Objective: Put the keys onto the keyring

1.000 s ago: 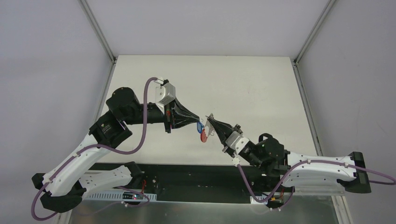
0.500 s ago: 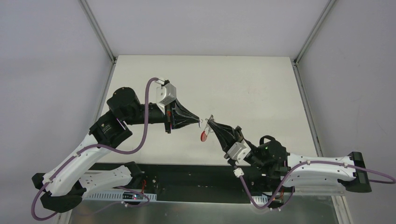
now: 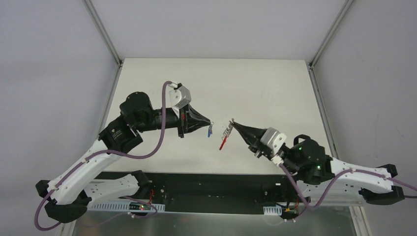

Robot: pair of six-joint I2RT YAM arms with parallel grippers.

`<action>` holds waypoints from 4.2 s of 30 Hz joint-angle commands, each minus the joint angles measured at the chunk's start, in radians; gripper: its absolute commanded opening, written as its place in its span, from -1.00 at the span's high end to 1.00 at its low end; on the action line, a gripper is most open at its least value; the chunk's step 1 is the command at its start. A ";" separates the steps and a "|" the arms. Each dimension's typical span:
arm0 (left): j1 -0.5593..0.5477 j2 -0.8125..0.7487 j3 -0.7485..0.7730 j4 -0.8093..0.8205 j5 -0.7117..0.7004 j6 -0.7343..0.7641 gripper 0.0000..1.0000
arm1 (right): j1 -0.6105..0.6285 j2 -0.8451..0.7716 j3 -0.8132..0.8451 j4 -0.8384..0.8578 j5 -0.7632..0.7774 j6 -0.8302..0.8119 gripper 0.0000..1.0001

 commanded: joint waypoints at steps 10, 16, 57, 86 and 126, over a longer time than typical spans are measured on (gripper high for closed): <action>-0.009 0.212 -0.111 0.043 -0.248 -0.033 1.00 | 0.006 0.018 0.410 -0.784 0.109 0.547 1.00; -0.008 0.337 -0.177 0.095 -0.290 -0.059 1.00 | 0.006 -0.010 0.403 -0.841 0.122 0.603 1.00; -0.008 0.247 -0.162 0.218 -0.087 -0.107 0.19 | 0.006 -0.042 0.429 -0.925 -0.030 0.659 1.00; -0.009 -0.036 -0.152 0.512 0.358 -0.331 -0.03 | 0.006 0.158 0.494 -0.515 -0.214 0.709 1.00; -0.008 -0.092 -0.158 0.562 0.391 -0.378 0.31 | 0.004 0.242 0.486 -0.333 -0.234 0.666 1.00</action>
